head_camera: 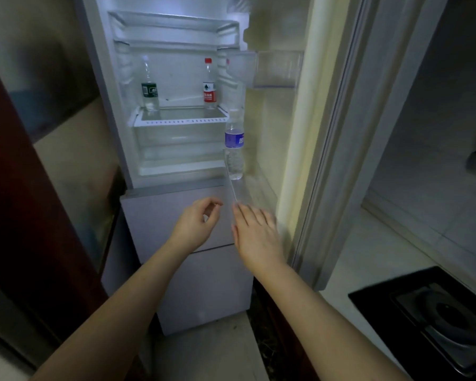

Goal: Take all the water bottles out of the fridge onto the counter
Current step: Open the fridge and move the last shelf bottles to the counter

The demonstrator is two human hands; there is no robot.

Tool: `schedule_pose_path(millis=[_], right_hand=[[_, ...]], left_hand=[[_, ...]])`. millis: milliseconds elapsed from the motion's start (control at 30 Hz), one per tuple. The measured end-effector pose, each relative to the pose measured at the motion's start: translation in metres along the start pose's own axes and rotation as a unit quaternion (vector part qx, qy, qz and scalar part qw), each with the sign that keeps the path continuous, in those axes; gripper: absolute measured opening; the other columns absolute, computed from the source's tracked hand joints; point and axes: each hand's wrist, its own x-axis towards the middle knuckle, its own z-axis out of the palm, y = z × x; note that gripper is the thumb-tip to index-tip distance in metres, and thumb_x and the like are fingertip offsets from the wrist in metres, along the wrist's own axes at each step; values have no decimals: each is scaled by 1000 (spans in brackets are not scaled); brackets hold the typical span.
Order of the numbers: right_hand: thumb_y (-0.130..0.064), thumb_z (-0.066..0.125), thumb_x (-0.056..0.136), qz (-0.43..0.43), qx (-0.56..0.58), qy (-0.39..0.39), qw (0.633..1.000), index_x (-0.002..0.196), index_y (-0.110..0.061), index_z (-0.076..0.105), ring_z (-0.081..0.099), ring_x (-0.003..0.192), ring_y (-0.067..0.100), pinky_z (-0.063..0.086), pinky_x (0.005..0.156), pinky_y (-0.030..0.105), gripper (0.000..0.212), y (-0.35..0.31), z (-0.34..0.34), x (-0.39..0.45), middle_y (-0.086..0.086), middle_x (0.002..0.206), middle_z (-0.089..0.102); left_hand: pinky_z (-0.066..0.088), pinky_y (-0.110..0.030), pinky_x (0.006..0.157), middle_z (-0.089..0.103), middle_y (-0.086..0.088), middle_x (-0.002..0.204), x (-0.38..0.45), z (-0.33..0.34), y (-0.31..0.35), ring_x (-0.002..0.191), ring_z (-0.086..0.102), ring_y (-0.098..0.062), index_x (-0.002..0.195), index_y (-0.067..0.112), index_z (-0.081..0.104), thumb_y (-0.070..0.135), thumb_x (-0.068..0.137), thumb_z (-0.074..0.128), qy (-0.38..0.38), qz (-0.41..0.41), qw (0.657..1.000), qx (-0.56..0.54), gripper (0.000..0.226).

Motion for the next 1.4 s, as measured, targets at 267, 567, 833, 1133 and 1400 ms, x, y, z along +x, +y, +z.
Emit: schedule_pose_path(millis=[267,567,833,1133,1400], right_hand=[[-25,47,95,148,-44,0,988,99,-15,70,59,93,28,37,90,39,25,49,-13,4,5,94,70],[-8,33,99,203,-83,-37,975,148,-14,27,48,119,29,28,107,43,49,111,-9,6,9,131,53],[-5,38,93,210,-100,-1,973,135,-19,48,54,103,29,34,94,38,45,176,-7,5,8,113,61],[-6,62,88,191,-86,47,977,115,-19,66,58,81,28,40,82,37,30,199,-2,6,7,89,66],[-5,48,92,185,-81,45,978,126,-20,58,56,92,28,34,88,37,38,204,-2,6,6,101,64]], left_hand=[[47,-29,80,68,-5,99,16,35,23,89,63,-19,108,14,66,13,95,55,-12,14,1000,-11,17],[42,-19,79,62,2,95,44,75,39,80,55,2,108,19,65,14,94,57,-24,60,998,9,17],[41,-21,80,60,0,93,65,116,63,84,53,-8,108,13,67,11,93,59,-31,127,991,12,17],[40,-17,80,60,1,96,78,140,71,86,53,-3,109,15,66,12,93,58,-45,132,990,-4,18],[38,-15,79,60,4,97,81,139,75,84,52,0,108,18,66,11,91,59,-31,127,991,-1,19]])
